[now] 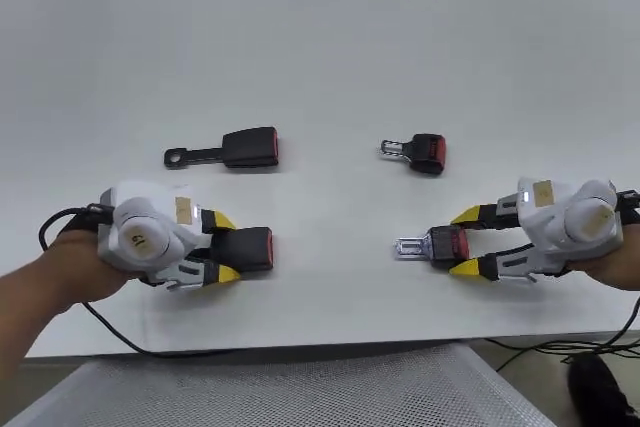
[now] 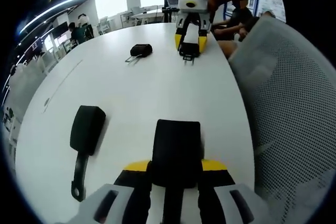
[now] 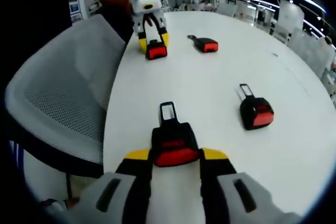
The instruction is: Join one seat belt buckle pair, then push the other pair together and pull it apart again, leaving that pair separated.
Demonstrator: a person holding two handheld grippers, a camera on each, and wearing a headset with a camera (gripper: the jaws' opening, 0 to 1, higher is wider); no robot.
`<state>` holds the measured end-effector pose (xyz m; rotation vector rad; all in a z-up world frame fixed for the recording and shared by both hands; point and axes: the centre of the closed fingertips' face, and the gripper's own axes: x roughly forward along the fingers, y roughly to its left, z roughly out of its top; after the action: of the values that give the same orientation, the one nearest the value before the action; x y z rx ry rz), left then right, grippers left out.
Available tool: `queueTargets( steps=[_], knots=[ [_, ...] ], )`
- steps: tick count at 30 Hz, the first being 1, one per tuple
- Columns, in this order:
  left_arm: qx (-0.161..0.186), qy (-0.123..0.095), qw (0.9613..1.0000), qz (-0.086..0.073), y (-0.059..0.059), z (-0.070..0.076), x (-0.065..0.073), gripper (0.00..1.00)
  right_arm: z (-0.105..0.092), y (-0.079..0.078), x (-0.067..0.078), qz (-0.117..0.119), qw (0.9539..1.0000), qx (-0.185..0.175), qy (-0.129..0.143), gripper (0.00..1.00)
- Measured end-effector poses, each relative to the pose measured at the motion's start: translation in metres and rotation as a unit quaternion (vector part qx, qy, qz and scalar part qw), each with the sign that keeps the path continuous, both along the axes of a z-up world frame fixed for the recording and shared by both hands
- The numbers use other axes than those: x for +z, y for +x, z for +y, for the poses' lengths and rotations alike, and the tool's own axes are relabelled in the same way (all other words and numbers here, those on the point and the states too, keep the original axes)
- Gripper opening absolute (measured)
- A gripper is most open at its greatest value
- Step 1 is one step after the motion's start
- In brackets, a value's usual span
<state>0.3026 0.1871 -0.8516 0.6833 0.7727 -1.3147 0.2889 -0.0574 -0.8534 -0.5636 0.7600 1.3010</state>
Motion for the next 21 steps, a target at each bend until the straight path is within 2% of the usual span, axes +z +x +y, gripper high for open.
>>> queueTargets(
  steps=[5, 10, 21],
  knots=[
    [-0.012, 0.003, 0.9999, 0.0, 0.0002, -0.0001, 0.0002, 0.35, -0.0016, 0.0003, 0.0, -0.015, 0.9997, 0.0, 0.018, 0.35],
    [-0.026, 0.01, 0.9996, 0.001, 0.0012, 0.0005, -0.0005, 0.34, -0.0025, 0.0034, 0.0008, -0.012, 0.9993, -0.011, 0.035, 0.35],
    [-0.019, 0.016, 0.9997, 0.008, 0.0031, 0.004, -0.0048, 0.34, 0.0061, 0.0056, 0.0016, -0.011, 0.998, -0.024, 0.058, 0.35]
  ],
)
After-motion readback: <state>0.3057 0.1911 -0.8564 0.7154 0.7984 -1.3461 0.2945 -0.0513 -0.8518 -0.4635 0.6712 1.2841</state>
